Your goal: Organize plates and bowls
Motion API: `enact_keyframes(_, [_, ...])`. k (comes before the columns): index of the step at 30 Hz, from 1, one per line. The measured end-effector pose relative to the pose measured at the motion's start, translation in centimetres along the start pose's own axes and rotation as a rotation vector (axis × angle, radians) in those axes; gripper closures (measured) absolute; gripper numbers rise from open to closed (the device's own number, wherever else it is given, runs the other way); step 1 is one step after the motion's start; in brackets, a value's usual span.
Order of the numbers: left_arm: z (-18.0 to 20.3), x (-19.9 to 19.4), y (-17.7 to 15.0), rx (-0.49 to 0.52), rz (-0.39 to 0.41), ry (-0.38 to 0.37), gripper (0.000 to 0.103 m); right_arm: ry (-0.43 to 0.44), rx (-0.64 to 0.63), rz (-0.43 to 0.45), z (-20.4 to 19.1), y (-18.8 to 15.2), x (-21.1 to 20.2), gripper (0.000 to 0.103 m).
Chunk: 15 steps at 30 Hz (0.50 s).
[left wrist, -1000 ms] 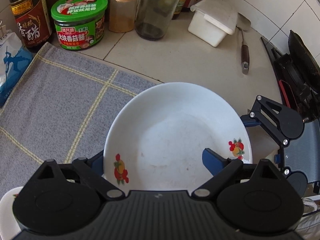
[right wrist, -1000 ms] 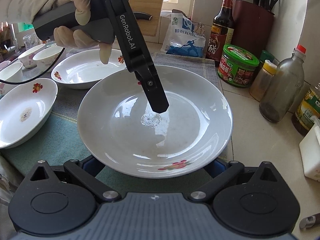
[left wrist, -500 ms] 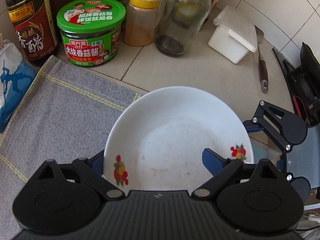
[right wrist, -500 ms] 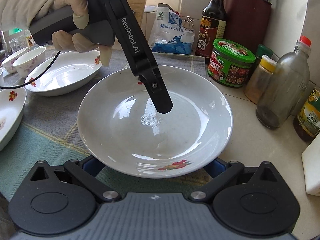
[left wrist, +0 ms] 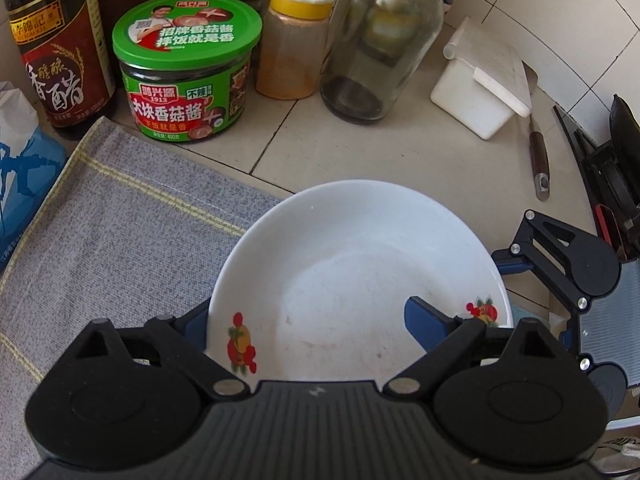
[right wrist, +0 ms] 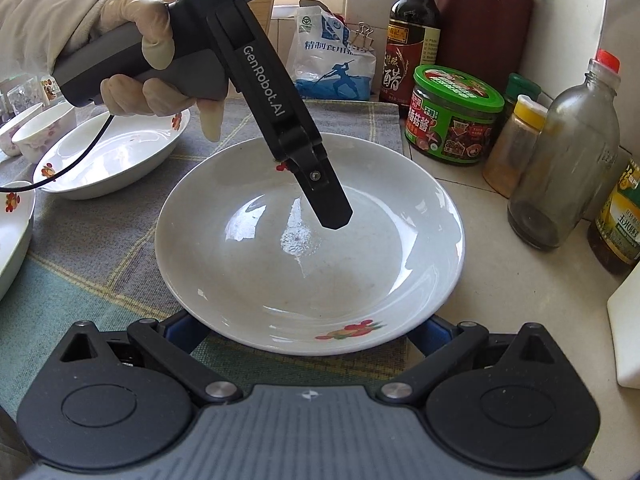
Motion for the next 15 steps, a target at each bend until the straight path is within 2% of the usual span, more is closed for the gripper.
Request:
enact_keyframes(8, [0.2, 0.1, -0.1, 0.009, 0.014, 0.014, 0.008, -0.008, 0.004, -0.008, 0.0, 0.2, 0.3, 0.0])
enact_keyframes(13, [0.9, -1.1, -0.7, 0.032, 0.053, 0.079, 0.007, -0.006, 0.041, 0.004, 0.2, -0.3, -0.9, 0.0])
enact_keyframes(15, [1.4, -2.0, -1.1, 0.034, 0.083, 0.116, 0.007, -0.037, 0.062, 0.003, 0.1, -0.6, -1.8, 0.0])
Point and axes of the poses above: each gripper's, at about its wrist camera, not at the fingertips, and x roughly the way its jaws point, z to its right, y to its top, the point moved 2 cm from there along x, roughly the way its jaws point, and after that the axes turned 11 degrees about -y, right-handed, at the moved point
